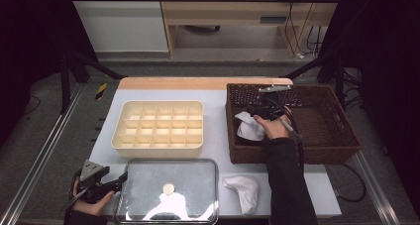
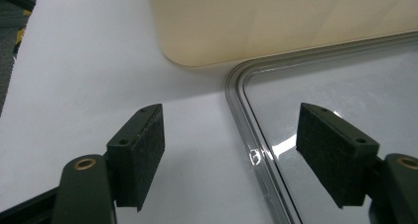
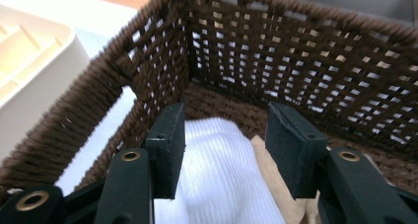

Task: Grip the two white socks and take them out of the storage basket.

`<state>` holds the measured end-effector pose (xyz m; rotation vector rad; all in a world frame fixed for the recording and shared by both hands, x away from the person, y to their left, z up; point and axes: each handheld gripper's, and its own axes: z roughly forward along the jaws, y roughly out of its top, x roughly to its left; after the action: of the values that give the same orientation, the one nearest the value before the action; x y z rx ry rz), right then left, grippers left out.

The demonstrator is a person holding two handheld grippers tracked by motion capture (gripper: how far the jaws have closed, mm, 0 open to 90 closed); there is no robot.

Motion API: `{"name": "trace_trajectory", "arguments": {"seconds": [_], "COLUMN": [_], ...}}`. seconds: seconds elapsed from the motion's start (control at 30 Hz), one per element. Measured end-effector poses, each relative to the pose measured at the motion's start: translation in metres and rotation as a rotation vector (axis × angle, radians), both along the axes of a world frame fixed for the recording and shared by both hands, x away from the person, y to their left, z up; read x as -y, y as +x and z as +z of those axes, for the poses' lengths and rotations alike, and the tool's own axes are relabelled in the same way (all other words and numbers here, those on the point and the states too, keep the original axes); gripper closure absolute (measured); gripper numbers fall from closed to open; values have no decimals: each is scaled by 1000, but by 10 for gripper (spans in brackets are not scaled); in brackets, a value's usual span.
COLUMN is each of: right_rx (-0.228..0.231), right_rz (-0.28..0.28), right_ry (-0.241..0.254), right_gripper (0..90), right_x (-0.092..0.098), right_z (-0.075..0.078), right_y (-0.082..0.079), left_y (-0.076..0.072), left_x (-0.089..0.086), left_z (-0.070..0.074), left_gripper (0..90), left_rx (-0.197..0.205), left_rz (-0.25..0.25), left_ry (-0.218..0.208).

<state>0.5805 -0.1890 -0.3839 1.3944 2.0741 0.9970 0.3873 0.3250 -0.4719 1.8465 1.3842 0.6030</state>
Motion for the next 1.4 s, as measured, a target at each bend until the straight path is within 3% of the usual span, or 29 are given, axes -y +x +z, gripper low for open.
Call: {"name": "trace_trajectory", "arguments": {"seconds": [0.2, 0.27, 0.5, 0.7, 0.73, 0.87, 1.07, 1.13, 1.23, 1.4], "right_rx": [-36, -15, -101, -138, -161, -181, -258, -260, -266, -223], "right_rz": [9, 0, -26, -15, -10, -6, 2, 1, -2, -6], "right_ry": [-5, -3, -17, -20, -26, -31, -48, -47, -42, -20], "right_gripper": [457, 455, 433, 412, 422, 462, 635, 657, 773, 808], "right_x": [-4, -3, 2, -1, -2, -3, -3, -3, -1, 2], "right_z": [-8, -12, -24, -29, -32, -33, -36, -36, -33, -27], "right_y": [3, 3, 4, 6, 7, 8, 9, 9, 8, 5], "left_y": [0, 0, 0, 0, 0, 0, 0, 0, 0, 0], "left_x": [0, 0, 0, 1, 0, 0, 1, 1, 0, 0], "left_z": [0, 0, 0, 0, 0, 0, 0, 0, 0, 0], "left_gripper": [263, 263, 264, 264, 264, 264, 265, 265, 265, 265], "left_rx": [-1, 0, -1, -1, 0, -1, -1, 0, -1, -1], "left_rz": [0, 0, -1, 0, 1, 0, 0, 1, 0, 2], "left_ry": [2, 1, 3, 2, 1, 2, 2, 2, 1, 2]}}
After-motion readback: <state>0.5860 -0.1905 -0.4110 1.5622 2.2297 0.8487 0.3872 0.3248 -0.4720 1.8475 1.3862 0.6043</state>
